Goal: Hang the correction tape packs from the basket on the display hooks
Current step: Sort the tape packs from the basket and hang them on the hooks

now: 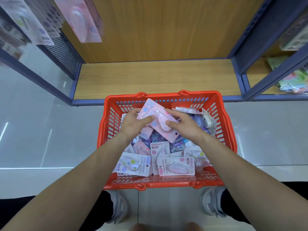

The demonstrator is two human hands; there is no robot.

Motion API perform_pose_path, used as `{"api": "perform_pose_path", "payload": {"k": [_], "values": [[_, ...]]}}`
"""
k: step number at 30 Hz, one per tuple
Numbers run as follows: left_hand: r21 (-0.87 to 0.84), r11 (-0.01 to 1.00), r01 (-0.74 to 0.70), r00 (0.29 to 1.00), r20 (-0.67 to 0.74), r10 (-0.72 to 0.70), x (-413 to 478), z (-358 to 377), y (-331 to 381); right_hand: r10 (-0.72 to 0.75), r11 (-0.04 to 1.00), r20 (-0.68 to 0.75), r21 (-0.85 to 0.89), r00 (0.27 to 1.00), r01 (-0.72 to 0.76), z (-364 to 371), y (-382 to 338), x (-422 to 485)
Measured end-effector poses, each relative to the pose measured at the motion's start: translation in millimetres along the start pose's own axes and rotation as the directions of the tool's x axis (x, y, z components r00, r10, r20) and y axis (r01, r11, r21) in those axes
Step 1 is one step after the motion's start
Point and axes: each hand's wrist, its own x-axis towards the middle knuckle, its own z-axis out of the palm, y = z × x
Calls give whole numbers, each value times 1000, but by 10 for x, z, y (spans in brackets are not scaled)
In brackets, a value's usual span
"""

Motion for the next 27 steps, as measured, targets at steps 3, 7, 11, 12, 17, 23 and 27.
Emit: {"api": "perform_pose_path", "payload": {"k": [3, 7, 11, 12, 17, 23, 27], "values": [[80, 996, -27, 999, 47, 23, -26, -82, 20, -33, 995, 33, -93, 999, 36, -87, -65, -5], [326, 936, -132, 987, 131, 93, -110, -136, 23, -62, 977, 18, -202, 998, 64, -119, -205, 12], [443, 881, -166, 978, 187, 90, -217, -152, 34, -95, 952, 37, -289, 995, 102, 5, -323, 40], [465, 867, -180, 976, 193, 100, -241, -173, 35, -128, 943, 25, -306, 992, 129, 69, -338, 45], [432, 896, -105, 994, 34, 101, -333, -629, 36, -138, 990, -204, -54, 969, 130, 368, -241, 93], [304, 953, -5, 982, -180, 62, -594, -1185, -120, -22, 907, 94, -416, 995, 59, 768, 195, 137], [206, 978, 8, 968, -247, 44, -715, -1285, -275, -91, 730, 174, -658, 981, 185, 992, 213, 81]]}}
